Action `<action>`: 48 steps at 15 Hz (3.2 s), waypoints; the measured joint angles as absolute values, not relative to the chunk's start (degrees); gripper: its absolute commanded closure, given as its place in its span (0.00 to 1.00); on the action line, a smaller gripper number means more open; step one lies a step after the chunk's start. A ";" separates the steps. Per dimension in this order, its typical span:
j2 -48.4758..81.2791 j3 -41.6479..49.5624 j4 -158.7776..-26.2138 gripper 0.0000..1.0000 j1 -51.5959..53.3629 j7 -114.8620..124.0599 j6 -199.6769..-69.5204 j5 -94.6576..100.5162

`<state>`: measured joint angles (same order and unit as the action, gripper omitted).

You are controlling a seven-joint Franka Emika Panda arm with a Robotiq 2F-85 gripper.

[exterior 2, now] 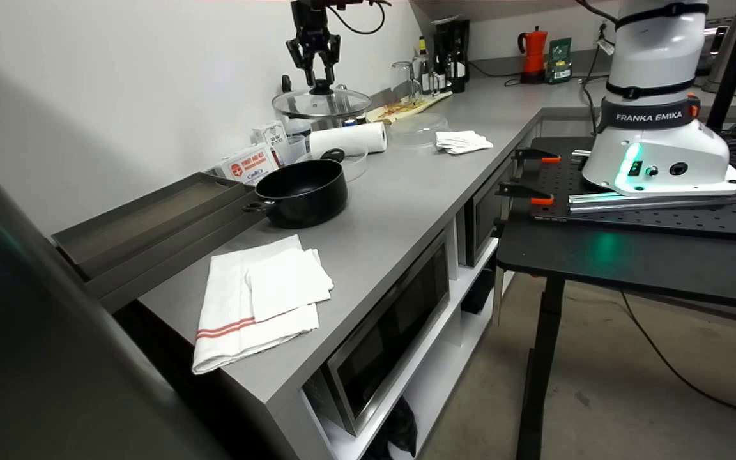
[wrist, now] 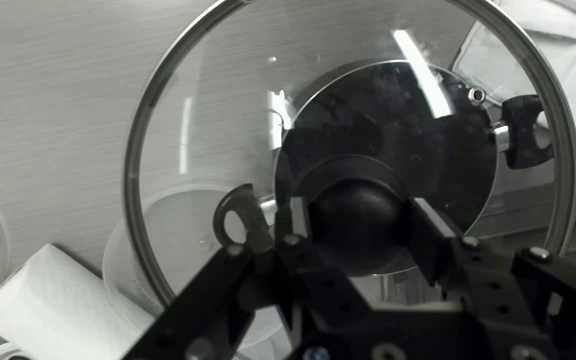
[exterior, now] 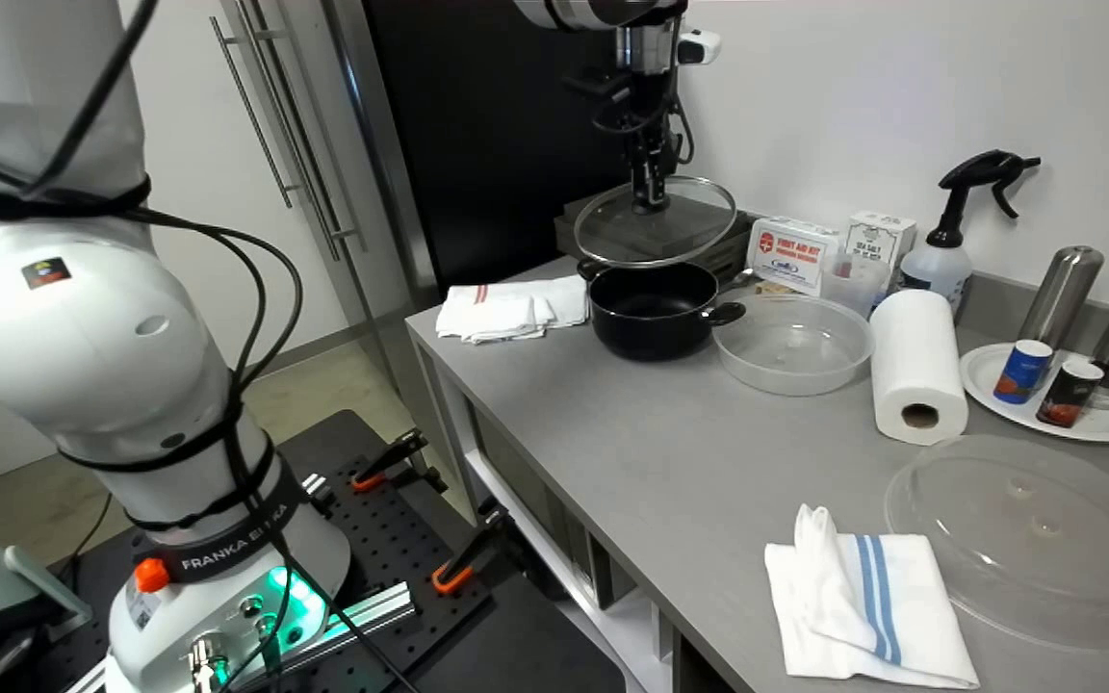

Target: Place the glass lid on the pot then remove it from the pot.

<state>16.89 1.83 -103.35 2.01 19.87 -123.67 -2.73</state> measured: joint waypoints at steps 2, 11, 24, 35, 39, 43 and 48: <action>19.67 1.17 -100.12 0.75 4.10 22.16 -122.31 -1.73; 34.41 1.45 -83.58 0.75 7.31 27.22 -114.49 0.46; 51.57 2.03 -63.53 0.75 8.21 28.11 -106.85 0.48; 60.78 2.74 -51.03 0.75 7.89 28.11 -102.14 0.41; 62.94 2.70 -48.00 0.75 7.93 28.11 -101.12 0.27; 64.12 2.67 -45.91 0.75 7.90 28.10 -99.97 0.20; 64.66 2.56 -44.87 0.25 7.71 28.10 -99.27 0.20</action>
<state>64.66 2.56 -44.87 7.71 28.10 -99.27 0.20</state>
